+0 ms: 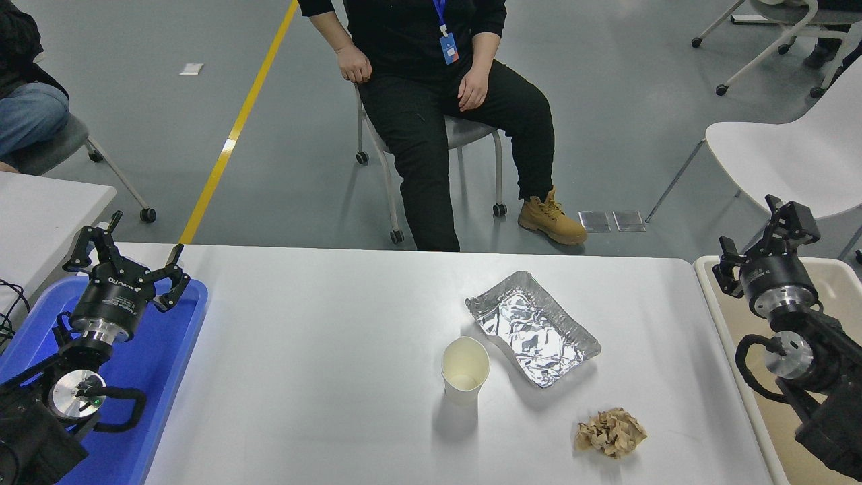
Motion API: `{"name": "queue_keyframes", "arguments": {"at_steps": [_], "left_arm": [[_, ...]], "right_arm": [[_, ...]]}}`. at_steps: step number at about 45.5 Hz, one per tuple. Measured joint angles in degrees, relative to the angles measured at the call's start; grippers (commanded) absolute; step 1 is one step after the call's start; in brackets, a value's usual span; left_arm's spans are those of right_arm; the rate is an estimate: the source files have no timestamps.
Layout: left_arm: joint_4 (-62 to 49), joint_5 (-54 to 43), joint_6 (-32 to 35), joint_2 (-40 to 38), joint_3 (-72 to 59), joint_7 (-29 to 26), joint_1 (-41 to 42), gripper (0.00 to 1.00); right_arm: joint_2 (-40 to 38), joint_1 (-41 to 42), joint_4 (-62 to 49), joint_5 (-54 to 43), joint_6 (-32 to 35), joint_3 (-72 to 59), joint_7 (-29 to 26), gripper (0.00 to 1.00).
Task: Clean the table surface
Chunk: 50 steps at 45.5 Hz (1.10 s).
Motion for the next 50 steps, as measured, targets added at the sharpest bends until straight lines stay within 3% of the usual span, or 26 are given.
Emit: {"name": "queue_keyframes", "arguments": {"at_steps": [39, 50], "left_arm": [[0.0, 0.0, 0.0, 0.0, 0.0, 0.0, 0.0, 1.00], [0.0, 0.0, 0.0, 0.0, 0.0, 0.0, 0.0, 1.00]], "right_arm": [[-0.9, -0.3, -0.1, -0.5, 0.6, -0.2, 0.1, 0.98], [-2.8, 1.2, 1.2, -3.8, 0.6, -7.9, 0.1, 0.98]]}}
